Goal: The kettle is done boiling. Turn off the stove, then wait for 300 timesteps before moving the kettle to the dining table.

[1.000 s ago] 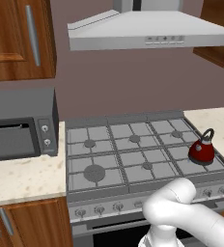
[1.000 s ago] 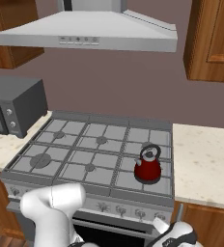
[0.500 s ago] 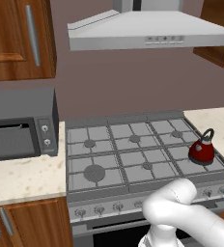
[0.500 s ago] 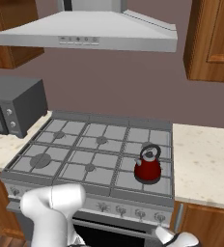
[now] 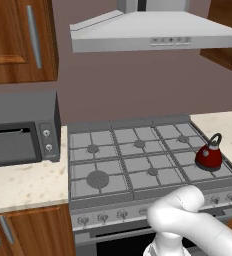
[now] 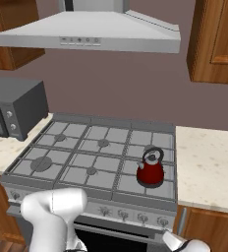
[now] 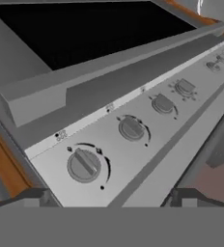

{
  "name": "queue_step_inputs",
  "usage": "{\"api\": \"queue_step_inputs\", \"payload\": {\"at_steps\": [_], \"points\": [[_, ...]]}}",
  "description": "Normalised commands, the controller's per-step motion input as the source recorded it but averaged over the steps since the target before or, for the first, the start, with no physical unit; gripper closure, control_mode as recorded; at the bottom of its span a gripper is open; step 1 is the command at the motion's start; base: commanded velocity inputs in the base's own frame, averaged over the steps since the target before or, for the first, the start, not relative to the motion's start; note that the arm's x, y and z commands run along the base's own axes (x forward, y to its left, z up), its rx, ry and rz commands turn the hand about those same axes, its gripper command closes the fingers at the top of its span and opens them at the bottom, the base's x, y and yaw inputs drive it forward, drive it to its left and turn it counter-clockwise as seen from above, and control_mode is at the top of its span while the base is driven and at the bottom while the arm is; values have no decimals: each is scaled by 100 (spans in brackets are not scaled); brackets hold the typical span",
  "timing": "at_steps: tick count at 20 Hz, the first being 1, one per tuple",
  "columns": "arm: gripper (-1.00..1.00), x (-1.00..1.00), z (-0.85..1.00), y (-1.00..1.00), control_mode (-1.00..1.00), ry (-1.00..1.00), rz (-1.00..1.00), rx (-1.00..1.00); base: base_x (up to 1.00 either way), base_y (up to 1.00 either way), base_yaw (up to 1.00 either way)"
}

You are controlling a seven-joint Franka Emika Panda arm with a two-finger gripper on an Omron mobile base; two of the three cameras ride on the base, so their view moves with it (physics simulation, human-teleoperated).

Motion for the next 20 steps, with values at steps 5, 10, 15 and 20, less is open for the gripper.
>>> {"api": "queue_step_inputs", "payload": {"at_steps": [5,10,15,20], "points": [[-100,0,60,0,-100,0,0,-10,0,0,0],[-100,0,60,0,-100,0,0,-13,0,0,0],[-100,0,63,1,-100,0,0,-16,0,0,0],[-100,0,63,1,-100,0,0,-19,0,0,0]]}}
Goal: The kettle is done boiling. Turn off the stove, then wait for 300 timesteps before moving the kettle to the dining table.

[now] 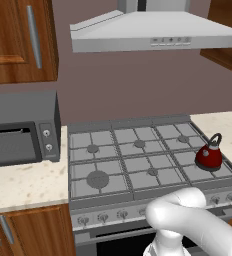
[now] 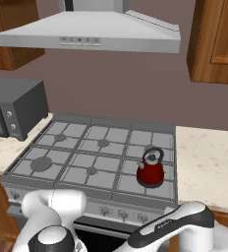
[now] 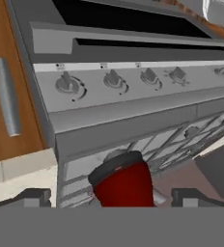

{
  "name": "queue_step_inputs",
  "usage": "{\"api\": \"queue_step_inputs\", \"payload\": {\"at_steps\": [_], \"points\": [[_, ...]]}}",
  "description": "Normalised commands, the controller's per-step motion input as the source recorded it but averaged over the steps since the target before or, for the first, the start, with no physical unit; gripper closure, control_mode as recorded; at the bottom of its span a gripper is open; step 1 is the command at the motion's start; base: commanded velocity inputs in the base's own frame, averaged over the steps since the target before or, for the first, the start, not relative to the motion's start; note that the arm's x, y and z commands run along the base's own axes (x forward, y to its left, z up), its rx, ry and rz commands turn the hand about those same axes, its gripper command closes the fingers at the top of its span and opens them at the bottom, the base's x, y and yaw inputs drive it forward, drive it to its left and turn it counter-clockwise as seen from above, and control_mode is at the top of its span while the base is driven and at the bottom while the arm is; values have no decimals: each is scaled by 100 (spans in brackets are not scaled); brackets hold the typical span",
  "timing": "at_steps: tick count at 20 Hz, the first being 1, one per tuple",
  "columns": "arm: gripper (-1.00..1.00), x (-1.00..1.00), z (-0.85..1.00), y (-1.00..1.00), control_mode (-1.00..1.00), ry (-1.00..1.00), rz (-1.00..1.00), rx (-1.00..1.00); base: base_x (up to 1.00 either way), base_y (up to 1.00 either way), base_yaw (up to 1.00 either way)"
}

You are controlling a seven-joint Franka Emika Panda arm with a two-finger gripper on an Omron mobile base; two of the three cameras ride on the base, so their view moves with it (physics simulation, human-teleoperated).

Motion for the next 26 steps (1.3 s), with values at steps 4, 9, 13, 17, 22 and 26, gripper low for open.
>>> {"api": "queue_step_inputs", "payload": {"at_steps": [4,9,13,17,22,26], "points": [[-100,1,60,10,-100,-1,0,-24,0,0,0],[-100,5,57,10,-100,-1,1,-25,0,0,0],[-100,8,52,13,-100,0,3,-26,0,0,0],[-100,7,48,10,-100,0,7,-25,0,0,0],[-100,5,38,9,-100,0,15,-24,0,0,0],[-100,5,28,10,-100,0,21,-24,0,0,0]]}}
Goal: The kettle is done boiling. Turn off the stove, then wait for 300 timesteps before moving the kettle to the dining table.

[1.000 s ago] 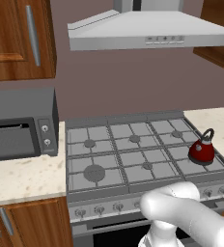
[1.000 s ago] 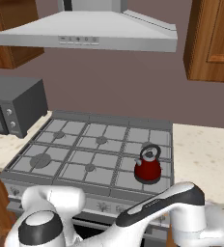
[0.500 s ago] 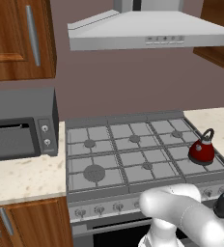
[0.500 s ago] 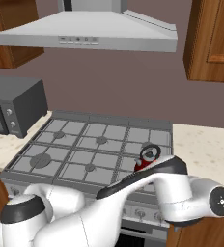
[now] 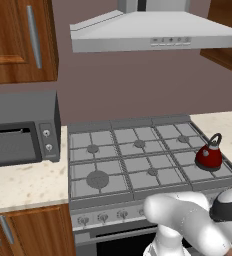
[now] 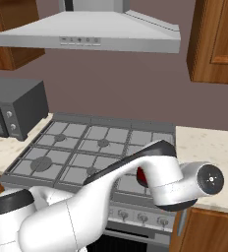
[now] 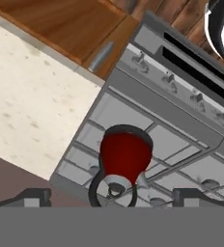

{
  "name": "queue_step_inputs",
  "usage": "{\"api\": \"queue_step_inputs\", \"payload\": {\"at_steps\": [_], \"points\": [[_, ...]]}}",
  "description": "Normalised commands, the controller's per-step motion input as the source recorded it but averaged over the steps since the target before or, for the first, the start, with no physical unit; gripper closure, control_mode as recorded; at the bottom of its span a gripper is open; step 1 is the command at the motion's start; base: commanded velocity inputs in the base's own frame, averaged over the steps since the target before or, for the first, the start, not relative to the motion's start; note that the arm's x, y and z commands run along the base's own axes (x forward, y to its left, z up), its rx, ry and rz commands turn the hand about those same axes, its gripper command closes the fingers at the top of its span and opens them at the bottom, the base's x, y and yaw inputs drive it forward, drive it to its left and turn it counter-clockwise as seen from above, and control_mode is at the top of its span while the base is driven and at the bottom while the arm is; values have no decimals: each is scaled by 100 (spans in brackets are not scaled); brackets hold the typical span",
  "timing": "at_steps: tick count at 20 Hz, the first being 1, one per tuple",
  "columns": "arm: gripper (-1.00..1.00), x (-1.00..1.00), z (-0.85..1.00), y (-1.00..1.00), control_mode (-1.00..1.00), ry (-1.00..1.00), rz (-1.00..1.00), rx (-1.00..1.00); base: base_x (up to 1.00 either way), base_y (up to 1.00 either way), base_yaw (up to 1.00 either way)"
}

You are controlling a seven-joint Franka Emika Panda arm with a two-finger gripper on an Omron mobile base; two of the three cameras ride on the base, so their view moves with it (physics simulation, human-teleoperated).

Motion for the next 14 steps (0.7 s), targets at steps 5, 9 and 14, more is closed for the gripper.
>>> {"api": "queue_step_inputs", "payload": {"at_steps": [5,9,14], "points": [[-100,13,15,9,-100,0,28,-23,0,0,0],[-100,6,15,7,-100,0,31,-23,0,0,0],[-100,3,26,11,-100,0,30,-25,0,0,0]]}}
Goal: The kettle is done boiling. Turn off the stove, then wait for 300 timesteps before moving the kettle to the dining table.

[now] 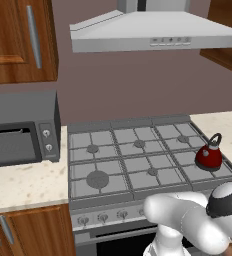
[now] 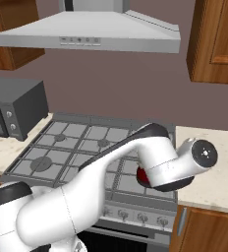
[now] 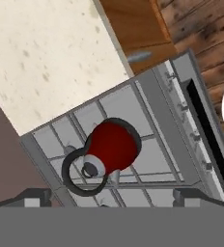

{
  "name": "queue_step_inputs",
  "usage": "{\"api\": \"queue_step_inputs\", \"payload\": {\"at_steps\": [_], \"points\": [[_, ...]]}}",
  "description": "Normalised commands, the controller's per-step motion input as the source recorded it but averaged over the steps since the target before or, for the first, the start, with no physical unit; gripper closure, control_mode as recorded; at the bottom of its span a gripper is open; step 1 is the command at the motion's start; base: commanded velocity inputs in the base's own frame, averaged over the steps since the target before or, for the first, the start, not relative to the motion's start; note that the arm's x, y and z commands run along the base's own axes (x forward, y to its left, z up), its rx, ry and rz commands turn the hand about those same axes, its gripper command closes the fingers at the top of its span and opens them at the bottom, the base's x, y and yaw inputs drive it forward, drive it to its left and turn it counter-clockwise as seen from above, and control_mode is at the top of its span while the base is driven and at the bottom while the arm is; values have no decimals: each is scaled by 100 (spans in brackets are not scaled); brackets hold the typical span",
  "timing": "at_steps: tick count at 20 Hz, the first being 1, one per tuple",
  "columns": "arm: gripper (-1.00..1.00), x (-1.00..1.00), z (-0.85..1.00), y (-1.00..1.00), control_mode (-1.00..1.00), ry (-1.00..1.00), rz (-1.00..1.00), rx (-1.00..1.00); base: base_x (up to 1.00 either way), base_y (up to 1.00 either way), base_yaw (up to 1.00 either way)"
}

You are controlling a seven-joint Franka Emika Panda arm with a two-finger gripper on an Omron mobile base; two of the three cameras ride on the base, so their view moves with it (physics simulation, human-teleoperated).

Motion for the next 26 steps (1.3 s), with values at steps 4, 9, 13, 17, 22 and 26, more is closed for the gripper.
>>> {"api": "queue_step_inputs", "payload": {"at_steps": [4,9,13,17,22,26], "points": [[-100,5,36,26,-100,2,25,-27,0,0,0],[-100,6,29,37,-100,5,21,-26,0,0,0],[-100,9,16,45,-100,7,19,-23,0,0,0],[-100,13,4,50,-100,10,17,-22,0,0,0],[-100,16,0,52,-100,10,16,-21,0,0,0],[-100,17,-1,46,-100,11,12,-19,0,0,0]]}}
